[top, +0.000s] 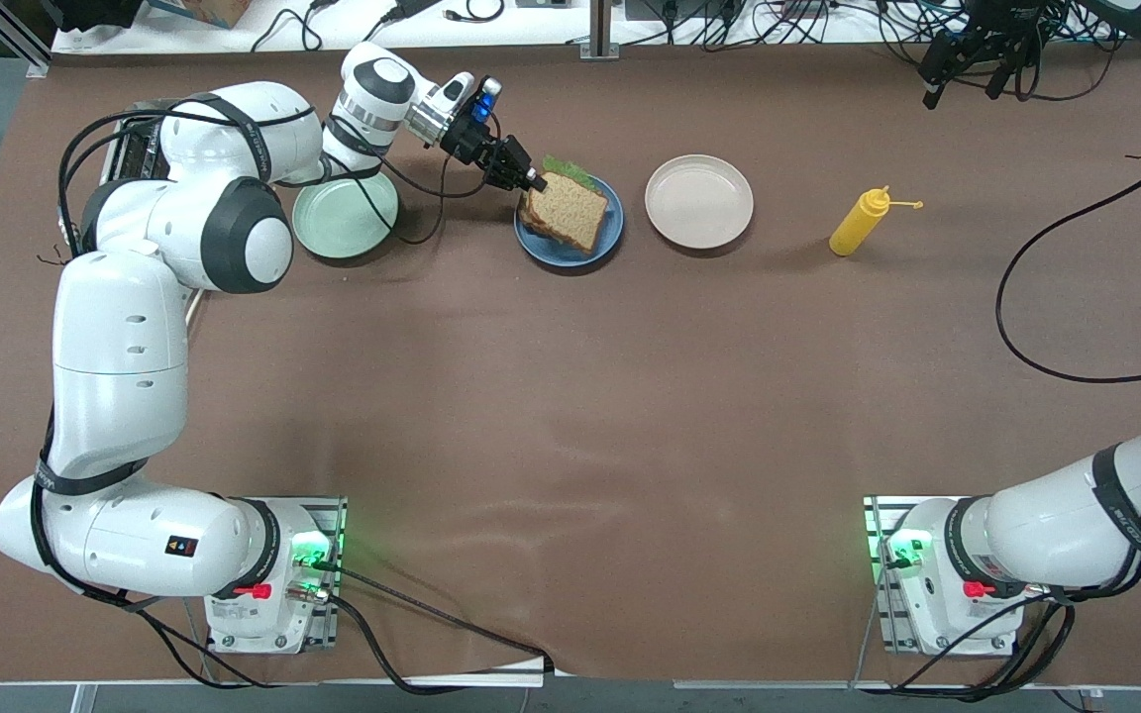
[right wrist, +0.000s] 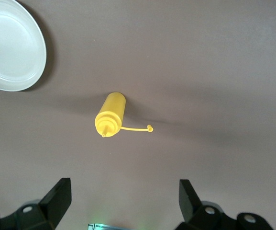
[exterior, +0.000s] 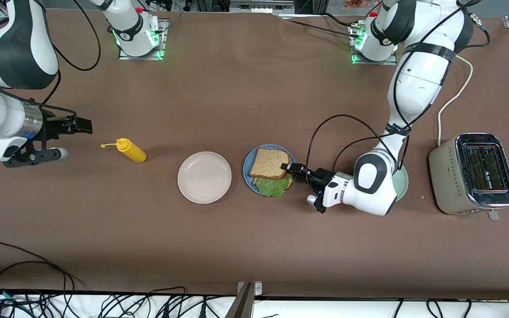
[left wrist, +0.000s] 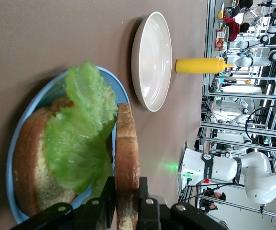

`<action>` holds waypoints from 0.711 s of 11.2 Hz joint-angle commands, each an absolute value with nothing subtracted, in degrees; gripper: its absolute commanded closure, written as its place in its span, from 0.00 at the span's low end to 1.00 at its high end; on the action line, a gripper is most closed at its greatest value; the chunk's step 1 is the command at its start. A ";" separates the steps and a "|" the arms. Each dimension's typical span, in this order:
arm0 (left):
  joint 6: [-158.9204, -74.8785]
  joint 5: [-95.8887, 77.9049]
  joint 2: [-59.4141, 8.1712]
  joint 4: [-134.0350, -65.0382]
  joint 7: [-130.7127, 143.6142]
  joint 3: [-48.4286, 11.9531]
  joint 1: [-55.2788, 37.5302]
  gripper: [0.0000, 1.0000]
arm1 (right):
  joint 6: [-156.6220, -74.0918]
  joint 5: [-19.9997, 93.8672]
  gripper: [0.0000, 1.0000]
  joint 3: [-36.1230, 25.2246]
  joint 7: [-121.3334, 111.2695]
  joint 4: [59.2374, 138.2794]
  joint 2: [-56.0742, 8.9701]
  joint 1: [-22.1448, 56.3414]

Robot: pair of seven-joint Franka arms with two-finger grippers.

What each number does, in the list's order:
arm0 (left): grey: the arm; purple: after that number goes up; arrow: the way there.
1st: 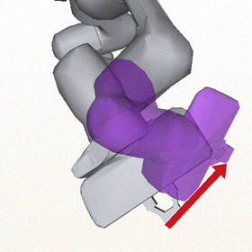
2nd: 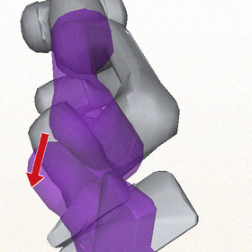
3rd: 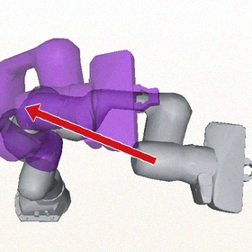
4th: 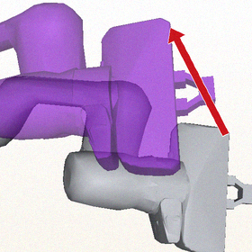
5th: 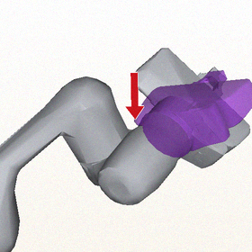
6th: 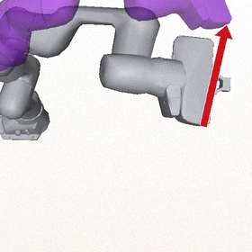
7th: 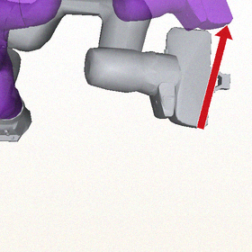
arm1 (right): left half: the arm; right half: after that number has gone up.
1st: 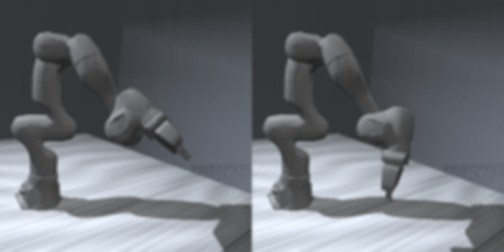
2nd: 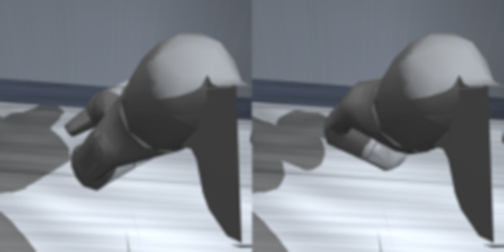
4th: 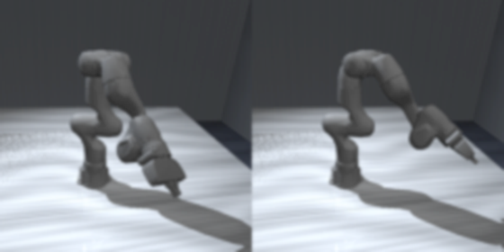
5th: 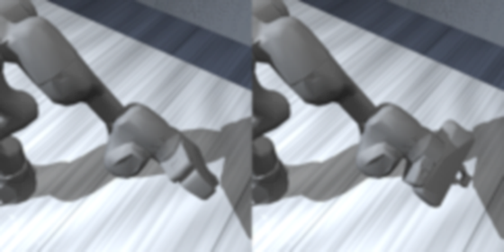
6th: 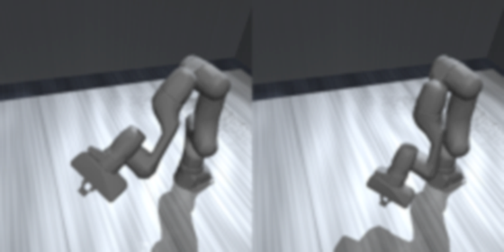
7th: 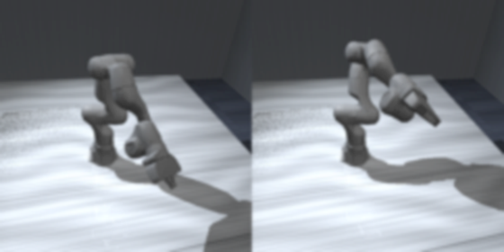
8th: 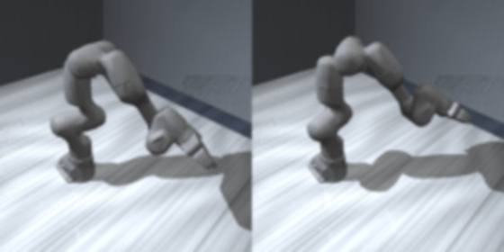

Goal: Make sandwich in blue plate with both arms
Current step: 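Lower the bread onto the lettuce and open the left gripper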

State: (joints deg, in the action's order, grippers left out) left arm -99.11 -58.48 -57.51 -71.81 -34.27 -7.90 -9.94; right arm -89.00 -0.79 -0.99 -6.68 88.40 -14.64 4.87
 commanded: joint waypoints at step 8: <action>-98.97 -48.01 -52.22 -70.75 -23.78 -7.20 -10.63 0.00 | -88.15 0.09 0.00 -0.70 -6.24 88.95 -13.80 4.75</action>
